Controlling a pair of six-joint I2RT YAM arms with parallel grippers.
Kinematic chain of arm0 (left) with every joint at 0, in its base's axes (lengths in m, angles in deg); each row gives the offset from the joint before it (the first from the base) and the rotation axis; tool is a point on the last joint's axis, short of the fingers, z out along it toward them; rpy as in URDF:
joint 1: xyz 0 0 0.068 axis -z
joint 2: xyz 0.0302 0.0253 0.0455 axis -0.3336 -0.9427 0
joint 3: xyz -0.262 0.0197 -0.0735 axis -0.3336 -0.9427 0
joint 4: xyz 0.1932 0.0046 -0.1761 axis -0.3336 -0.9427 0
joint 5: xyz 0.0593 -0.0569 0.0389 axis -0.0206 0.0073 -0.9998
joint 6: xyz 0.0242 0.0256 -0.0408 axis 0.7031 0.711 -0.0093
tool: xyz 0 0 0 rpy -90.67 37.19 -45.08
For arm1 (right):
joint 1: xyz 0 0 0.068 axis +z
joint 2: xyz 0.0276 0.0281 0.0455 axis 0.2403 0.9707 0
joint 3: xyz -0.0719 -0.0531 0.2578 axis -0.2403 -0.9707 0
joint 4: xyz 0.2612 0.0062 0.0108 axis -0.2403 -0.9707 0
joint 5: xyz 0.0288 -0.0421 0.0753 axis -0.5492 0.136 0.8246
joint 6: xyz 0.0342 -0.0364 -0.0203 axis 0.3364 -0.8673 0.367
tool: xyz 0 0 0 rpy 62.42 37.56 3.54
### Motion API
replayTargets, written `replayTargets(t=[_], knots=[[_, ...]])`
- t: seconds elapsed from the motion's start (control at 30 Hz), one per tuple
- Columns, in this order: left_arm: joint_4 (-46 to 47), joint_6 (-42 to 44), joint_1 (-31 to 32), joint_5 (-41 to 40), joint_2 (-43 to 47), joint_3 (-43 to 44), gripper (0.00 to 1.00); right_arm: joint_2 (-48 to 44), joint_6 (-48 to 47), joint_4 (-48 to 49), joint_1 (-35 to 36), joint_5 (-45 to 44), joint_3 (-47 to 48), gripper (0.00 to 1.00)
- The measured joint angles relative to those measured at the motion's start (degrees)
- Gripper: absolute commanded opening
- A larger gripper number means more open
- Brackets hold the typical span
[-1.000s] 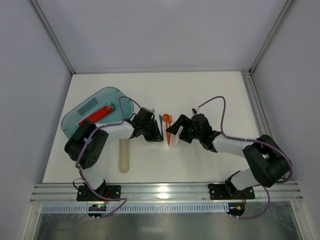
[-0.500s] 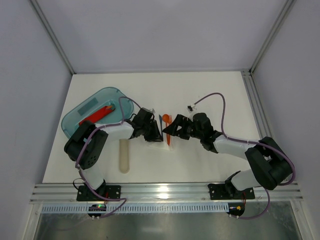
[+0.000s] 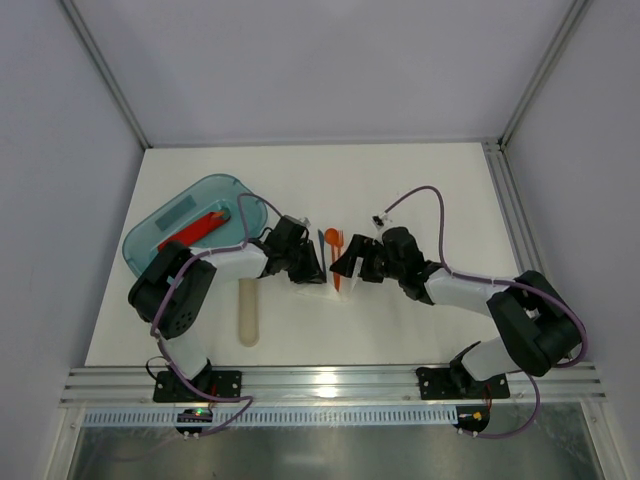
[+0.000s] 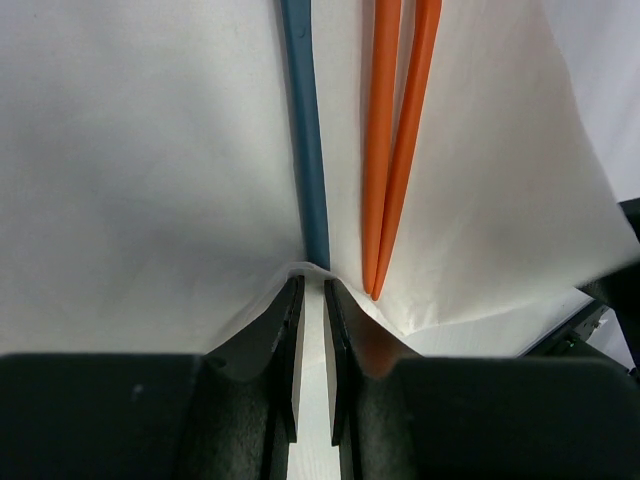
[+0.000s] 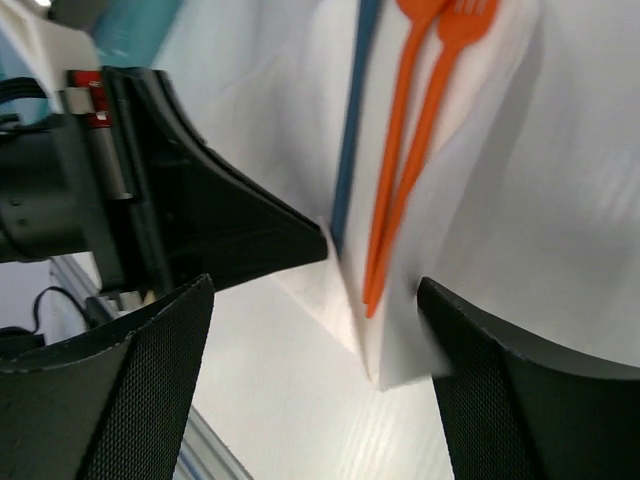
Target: Place the utensils on the paper napkin and roll it up
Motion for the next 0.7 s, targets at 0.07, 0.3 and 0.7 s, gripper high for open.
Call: replayTargets(t=[0.07, 0.3, 0.7], knots=[[0.0, 0.0, 0.0, 0.0, 0.0, 0.0, 0.18, -0.1, -1.1, -2.9, 0.0, -2.4, 0.0, 0.75], [-0.2, -1.0, 0.5, -0.2, 0.2, 0.0, 0.18, -0.1, -2.9, -9.0, 0.0, -8.3, 0.0, 0.47], [-0.3, -1.5, 1.3, -0.4, 0.2, 0.0, 0.18, -0.6, -2.5, -14.2, 0.0, -11.5, 1.9, 0.04]])
